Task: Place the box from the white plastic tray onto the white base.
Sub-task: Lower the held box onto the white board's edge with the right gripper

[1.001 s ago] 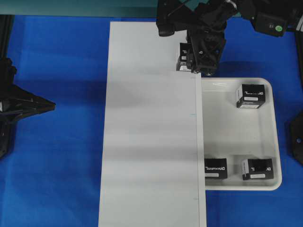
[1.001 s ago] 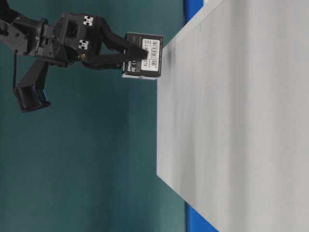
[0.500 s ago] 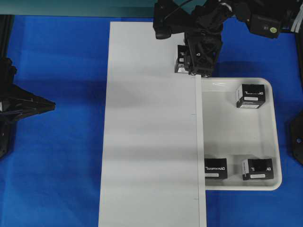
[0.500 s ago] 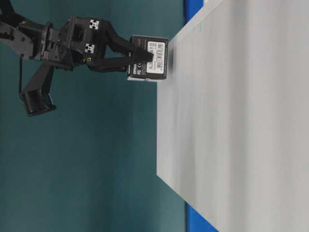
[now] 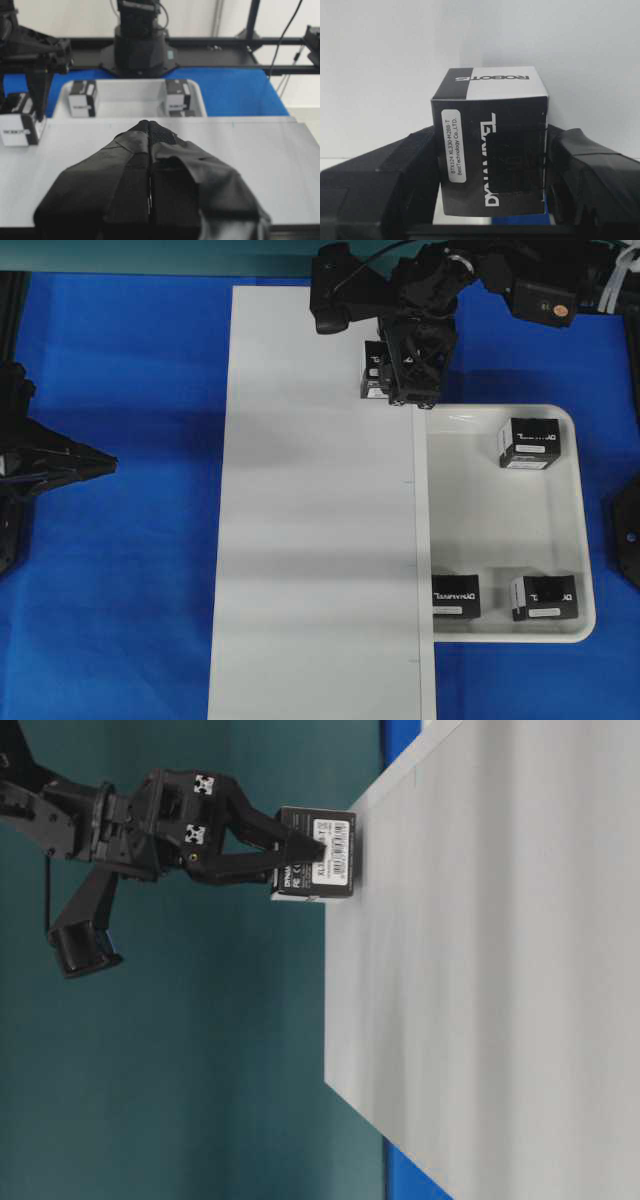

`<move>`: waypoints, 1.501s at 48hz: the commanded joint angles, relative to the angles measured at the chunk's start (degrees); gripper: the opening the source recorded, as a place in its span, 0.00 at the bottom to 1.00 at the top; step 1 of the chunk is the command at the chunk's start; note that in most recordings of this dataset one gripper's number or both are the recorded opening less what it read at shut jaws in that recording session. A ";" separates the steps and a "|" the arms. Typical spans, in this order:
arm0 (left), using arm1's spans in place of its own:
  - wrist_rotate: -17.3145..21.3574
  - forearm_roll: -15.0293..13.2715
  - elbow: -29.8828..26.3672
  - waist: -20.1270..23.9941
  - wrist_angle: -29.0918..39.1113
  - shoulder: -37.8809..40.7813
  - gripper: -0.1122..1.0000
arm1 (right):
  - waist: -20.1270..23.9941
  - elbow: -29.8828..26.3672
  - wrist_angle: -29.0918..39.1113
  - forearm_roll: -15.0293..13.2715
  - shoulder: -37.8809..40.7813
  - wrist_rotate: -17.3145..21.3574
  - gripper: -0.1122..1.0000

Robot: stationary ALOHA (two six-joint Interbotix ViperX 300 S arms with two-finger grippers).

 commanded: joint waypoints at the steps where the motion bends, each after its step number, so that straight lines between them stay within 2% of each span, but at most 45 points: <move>1: 0.00 0.18 -1.76 -0.35 -0.35 0.26 0.03 | 0.88 -0.70 0.53 -0.53 0.44 0.09 0.62; 72: -0.09 0.18 -1.76 -0.62 -1.23 0.35 0.03 | 1.05 -0.44 -0.88 -0.62 2.64 0.70 0.62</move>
